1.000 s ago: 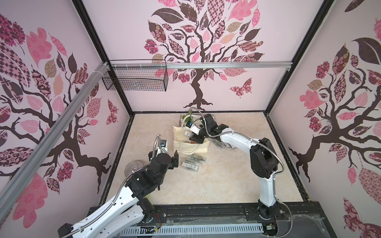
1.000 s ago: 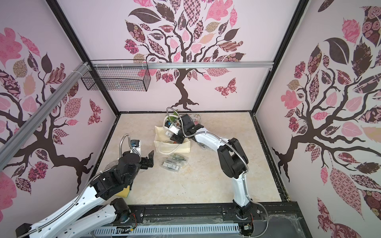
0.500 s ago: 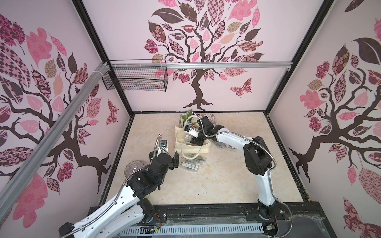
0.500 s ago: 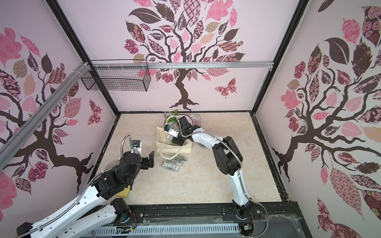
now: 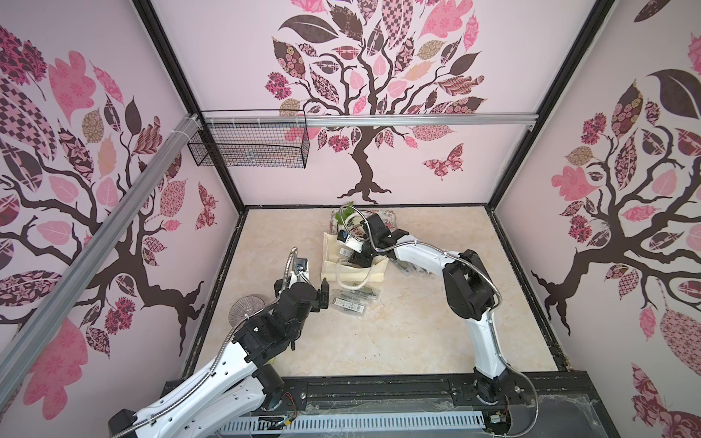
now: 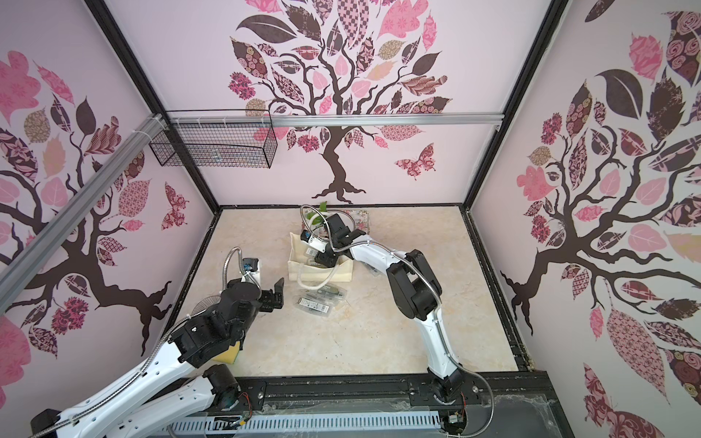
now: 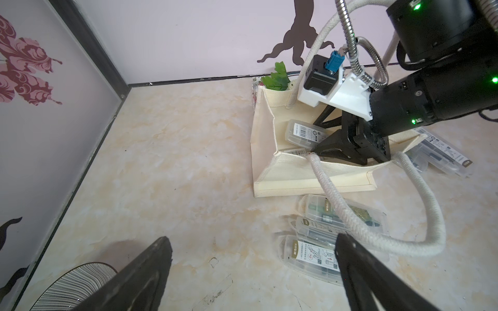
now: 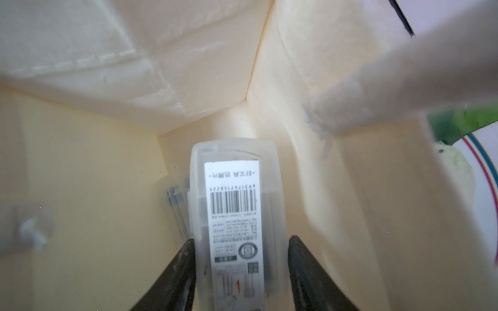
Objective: Put the compass set into the canvas bag
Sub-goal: Place the compass set in the canvas bag, then pick up the compass set at the center of the board.
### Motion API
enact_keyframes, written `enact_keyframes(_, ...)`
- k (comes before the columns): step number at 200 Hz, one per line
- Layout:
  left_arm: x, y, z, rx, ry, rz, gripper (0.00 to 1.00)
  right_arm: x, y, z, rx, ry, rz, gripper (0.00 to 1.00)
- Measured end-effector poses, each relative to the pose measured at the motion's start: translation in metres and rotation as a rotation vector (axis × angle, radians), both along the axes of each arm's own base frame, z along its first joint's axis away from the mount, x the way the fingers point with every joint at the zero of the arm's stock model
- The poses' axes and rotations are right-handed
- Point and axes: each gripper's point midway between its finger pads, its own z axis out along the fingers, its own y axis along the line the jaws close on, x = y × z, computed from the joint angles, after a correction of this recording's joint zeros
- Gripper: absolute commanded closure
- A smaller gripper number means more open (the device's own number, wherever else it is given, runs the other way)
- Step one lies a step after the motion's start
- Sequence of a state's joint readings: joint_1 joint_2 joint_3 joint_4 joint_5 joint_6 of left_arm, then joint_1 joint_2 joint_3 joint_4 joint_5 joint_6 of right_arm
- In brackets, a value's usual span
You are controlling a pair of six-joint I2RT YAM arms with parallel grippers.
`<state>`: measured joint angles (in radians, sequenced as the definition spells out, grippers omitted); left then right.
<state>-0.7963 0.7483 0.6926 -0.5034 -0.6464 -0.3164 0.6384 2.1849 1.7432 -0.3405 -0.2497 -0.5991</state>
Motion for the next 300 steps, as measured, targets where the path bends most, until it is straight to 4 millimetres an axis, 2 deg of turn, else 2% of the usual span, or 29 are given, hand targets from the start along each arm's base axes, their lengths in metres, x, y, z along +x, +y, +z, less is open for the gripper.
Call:
enact_keyframes(64,0.0,0.0,-0.001,0.003,0.003,-0.001,0.03,0.0,0.001,0.001,0.001,-0.003,0.002,0.33)
enact_keyframes(125,0.001,-0.004,-0.006,0.011,0.02,-0.01,0.03,0.007,0.003,0.017,0.055,-0.015,-0.06,0.18)
enact_keyframes(150,0.001,-0.005,-0.006,0.008,0.023,-0.016,0.03,0.005,0.0,0.045,0.117,-0.045,-0.094,0.01)
enact_keyframes(165,0.001,-0.005,-0.007,0.007,0.024,-0.019,0.03,-0.001,-0.004,0.072,0.173,-0.078,-0.112,0.0)
enact_keyframes(186,0.0,-0.007,-0.007,0.003,0.029,-0.028,0.03,-0.01,-0.013,0.123,0.278,-0.156,-0.145,0.0)
enact_keyframes(222,0.0,-0.014,-0.012,0.004,0.052,-0.065,0.03,-0.024,-0.042,0.209,0.473,-0.301,-0.261,0.0)
enact_keyframes(236,0.0,-0.02,-0.017,0.024,0.077,-0.09,0.03,-0.03,-0.058,0.231,0.535,-0.33,-0.324,0.0)
enact_keyframes(250,0.002,-0.028,-0.025,0.05,0.111,-0.122,0.03,-0.035,-0.076,0.244,0.58,-0.345,-0.389,0.0)
enact_keyframes(271,0.005,-0.043,-0.039,0.094,0.183,-0.178,0.03,-0.046,-0.103,0.243,0.613,-0.351,-0.492,0.0)
enact_keyframes(300,0.004,-0.069,-0.067,0.154,0.316,-0.286,0.03,-0.062,-0.149,0.209,0.612,-0.311,-0.677,0.0)
